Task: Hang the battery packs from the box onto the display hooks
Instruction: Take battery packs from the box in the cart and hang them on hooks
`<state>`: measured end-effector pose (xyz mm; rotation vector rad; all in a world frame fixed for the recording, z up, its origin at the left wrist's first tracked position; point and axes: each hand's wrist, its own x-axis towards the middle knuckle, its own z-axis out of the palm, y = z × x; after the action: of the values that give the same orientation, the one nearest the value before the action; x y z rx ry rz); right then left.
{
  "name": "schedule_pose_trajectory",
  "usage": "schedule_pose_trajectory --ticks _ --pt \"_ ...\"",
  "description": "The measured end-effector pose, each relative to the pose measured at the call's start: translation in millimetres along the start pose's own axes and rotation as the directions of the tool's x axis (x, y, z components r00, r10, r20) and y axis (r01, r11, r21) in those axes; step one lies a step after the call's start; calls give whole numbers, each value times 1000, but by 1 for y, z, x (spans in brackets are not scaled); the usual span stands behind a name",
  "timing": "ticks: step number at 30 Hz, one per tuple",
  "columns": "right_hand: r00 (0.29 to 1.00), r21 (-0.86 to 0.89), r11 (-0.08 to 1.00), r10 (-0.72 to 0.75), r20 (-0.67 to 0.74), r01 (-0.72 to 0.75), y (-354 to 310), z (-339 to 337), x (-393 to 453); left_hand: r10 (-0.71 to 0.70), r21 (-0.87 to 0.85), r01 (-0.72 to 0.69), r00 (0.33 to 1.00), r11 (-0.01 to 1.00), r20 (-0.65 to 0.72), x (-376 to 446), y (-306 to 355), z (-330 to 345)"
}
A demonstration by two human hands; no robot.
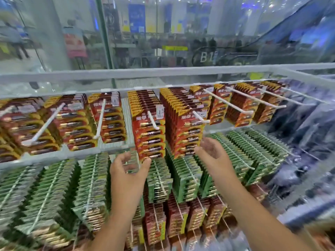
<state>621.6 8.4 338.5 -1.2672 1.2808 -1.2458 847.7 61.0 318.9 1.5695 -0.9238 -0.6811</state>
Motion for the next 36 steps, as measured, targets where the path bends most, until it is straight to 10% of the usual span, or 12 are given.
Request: schedule_pose_trajectory --ticks 11,26,36 --pt "992 -54 994 86 -91 -91 54 -90 -83 59 55 -83 938 995 343 -94 -8 65" --pt "874 15 965 245 -420 -263 146 -448 -294 0 43 -41 717 998 697 -381 -5 315" --pt "798 6 914 357 -486 -406 191 -569 -280 -89 142 -40 606 989 791 -423 -30 451"
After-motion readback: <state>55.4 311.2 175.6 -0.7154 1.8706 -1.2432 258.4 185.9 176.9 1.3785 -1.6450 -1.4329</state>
